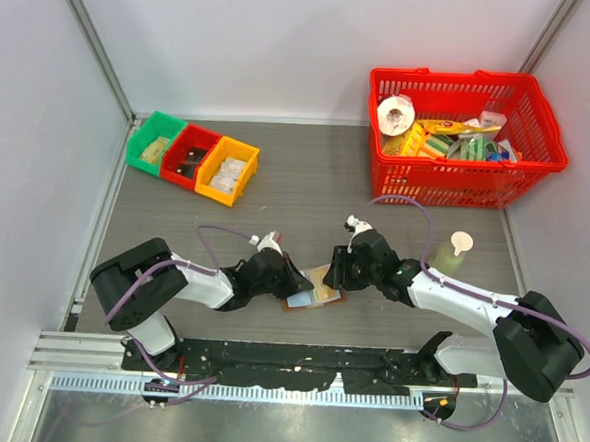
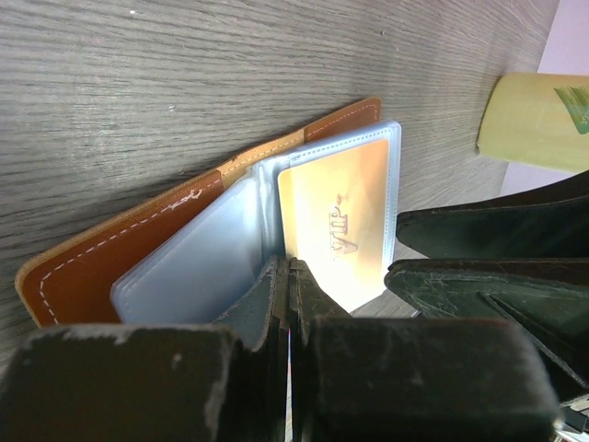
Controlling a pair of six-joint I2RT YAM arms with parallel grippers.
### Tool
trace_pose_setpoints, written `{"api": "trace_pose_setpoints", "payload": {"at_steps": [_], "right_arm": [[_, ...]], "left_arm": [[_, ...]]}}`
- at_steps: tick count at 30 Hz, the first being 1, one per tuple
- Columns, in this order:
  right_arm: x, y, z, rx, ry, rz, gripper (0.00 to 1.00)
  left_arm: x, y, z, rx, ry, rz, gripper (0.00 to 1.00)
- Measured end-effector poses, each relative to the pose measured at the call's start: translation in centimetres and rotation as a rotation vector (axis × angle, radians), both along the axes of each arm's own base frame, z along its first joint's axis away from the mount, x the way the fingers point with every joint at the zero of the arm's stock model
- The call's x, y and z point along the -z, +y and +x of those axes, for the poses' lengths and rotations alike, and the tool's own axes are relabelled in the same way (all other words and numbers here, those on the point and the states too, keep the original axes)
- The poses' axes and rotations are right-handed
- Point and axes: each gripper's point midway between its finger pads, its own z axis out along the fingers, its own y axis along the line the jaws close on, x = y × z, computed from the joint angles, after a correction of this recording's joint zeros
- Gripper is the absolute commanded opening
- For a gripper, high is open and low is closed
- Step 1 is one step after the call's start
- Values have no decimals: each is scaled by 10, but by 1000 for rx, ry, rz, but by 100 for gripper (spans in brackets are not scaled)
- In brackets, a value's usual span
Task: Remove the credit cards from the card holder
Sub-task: Remove the credit card from the card holder.
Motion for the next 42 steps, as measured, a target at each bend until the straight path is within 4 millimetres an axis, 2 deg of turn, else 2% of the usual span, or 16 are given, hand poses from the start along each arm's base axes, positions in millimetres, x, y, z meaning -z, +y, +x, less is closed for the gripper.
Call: {"api": "trace_pose_setpoints", "payload": {"at_steps": [10,17,24,42], "right_arm": [[2,-13,7,53,-32,-57,42],[-2,-2,7,18,-33,-14,38],[11,4,5,-7,5,-13,38],[17,1,6,9,8,-35,38]], "left_arm": [[-1,1,-1,-1,-4,-7,0],[-1,3,-1,-1,-5,-6,0],[0,4,-2,-1,-4,-5,0],[0,4,-3,-3,-2,-7,0]]}}
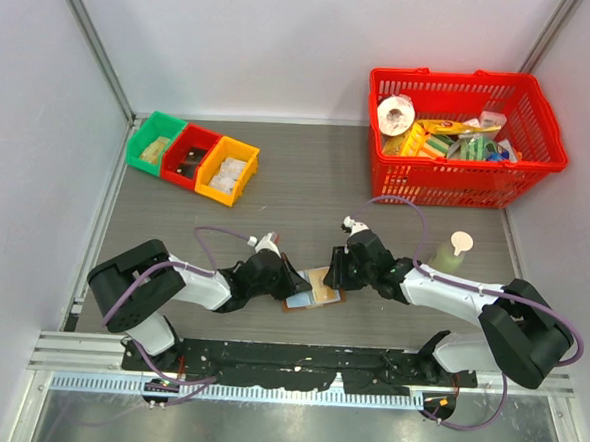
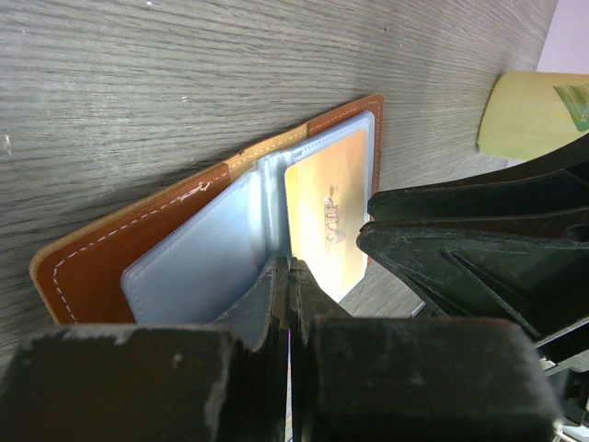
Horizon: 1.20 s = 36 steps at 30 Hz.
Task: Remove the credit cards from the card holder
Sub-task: Remove the credit card from the card holder.
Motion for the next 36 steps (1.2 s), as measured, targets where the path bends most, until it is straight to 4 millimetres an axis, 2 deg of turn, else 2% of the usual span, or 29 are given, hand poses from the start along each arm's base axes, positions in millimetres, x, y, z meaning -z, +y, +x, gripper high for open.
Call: {"api": "trace_pose_setpoints", "payload": {"at_steps": [3,9,15,20,22,26,31,33,36], "right_arm": [[0,0,0,-2,1,1,36],[-1,4,-4,-24,14,17,24],[-4,7,-10,-48,26,40,20],[-11,11,-11,-64,15,69,18],[-12,11,-11,-68,15,73,17],[-13,14,-9,-74,6,86,17],[-1,14,-10,-73,25,70,17],[4,13,-11,-73,36,63,15],[4,16,-8,-74,26,76,16]], "left_arm": [[0,0,0,-1,0,0,0],[-1,0,0,-1,-1,-1,1],[-1,6,-2,-8,-1,8,6],[0,8,-3,-9,0,9,17],[-2,7,-3,-10,-2,3,27],[-7,7,-2,-12,-11,-16,38],[-12,5,-1,-20,-12,-39,50],[-14,4,0,-23,-14,-49,50],[-15,4,0,-28,-13,-56,41]]}}
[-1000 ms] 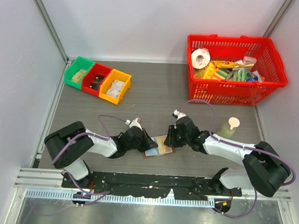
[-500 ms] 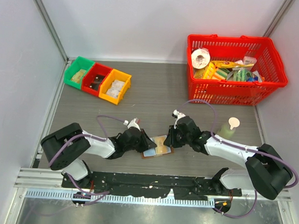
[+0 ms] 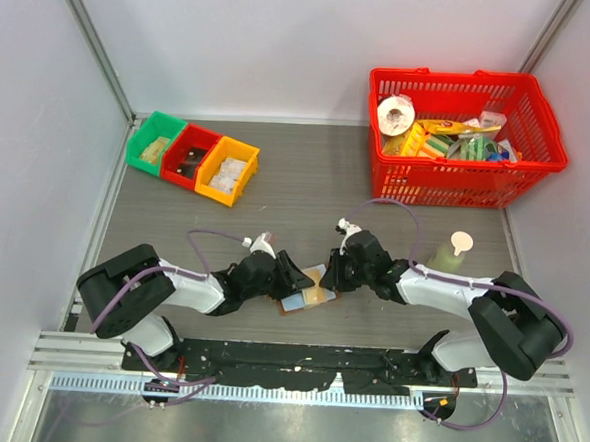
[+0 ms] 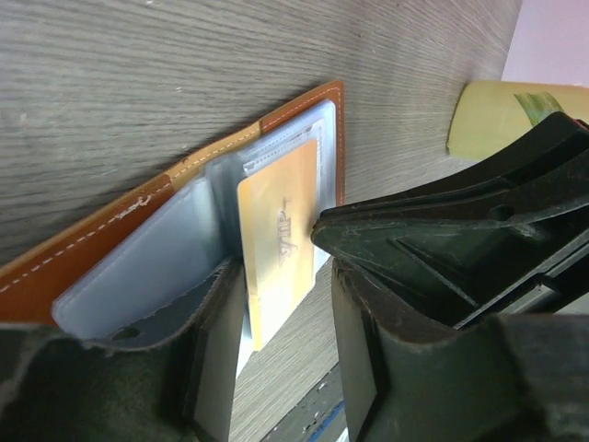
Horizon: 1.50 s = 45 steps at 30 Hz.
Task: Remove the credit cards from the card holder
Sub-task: Remove the credit card from the card holder.
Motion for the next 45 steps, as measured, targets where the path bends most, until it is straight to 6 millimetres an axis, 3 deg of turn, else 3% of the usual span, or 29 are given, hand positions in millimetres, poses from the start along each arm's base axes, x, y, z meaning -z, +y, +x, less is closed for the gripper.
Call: {"api": "trace_pose_setpoints", "payload": {"at_steps": [3,8,21,26,33,34,36,38,45], "right_arm": [[0,3,3,0,-6,11,16],[1,6,6,-2,-14,22,16],[4,12,13,-4,-8,10,8],[5,15,18,-5,-7,0,7],[5,15,19,-1,-8,-4,7],[5,15,19,-1,-8,-4,6],[5,15,18,-2,-8,-3,7],[5,15,18,-2,-8,-2,7],[5,15,18,-2,-7,0,7]], "left_arm": [[4,4,-1,-11,11,2,25],[10,9,-4,-17,22,12,14],[4,22,-13,-33,13,-38,13],[2,26,-16,-37,12,-49,0],[-5,28,-17,-42,8,-66,0],[-5,28,-17,-45,9,-67,5],[-4,29,-17,-50,12,-64,31],[-1,30,-18,-51,19,-53,39],[-1,29,-15,-63,27,-45,38]]}}
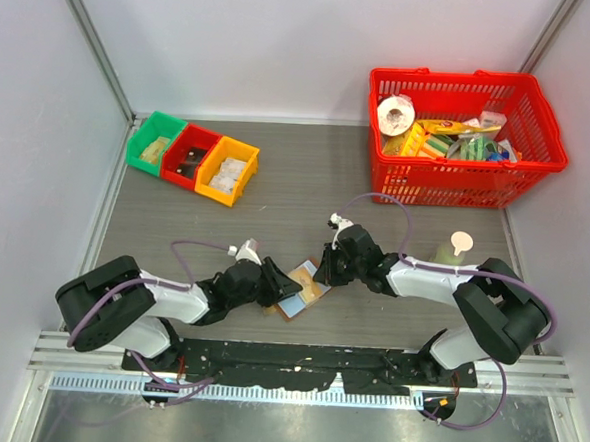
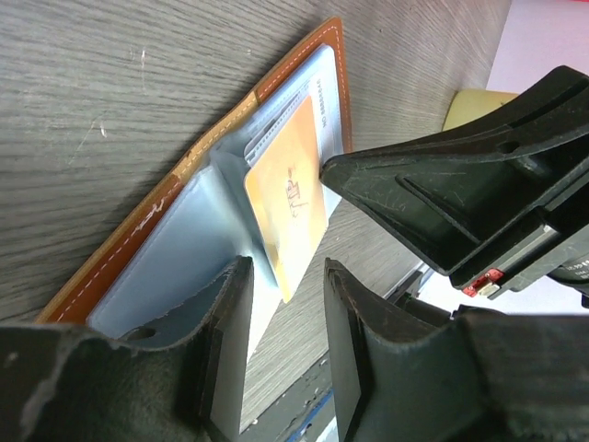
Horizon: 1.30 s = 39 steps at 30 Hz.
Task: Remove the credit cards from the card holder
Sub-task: Remove the credit card from the card holder.
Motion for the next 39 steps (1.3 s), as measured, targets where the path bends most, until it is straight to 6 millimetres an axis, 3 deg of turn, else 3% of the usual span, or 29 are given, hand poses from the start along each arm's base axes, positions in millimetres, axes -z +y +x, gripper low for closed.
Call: {"api": "trace_pose_setpoints", "payload": {"at_steps": [4,12,27,33,39], "right_arm": [[0,0,0,-2,-1,3,6],[0,0,-1,-3,0,4,6],[0,3,1,14,11,17,6],[-5,4,-4,-6,11,40,19],[-17,8,-13,-51,16,88,23]], "left_arm": [[4,-4,3,-2,5,5,30],[11,-11,6,-1,12,-10,0],[3,0,-1,-21,14,-65,0],[5,1,-2,-23,22,-60,0],[7,-3,-1,-21,33,-67,0]]}}
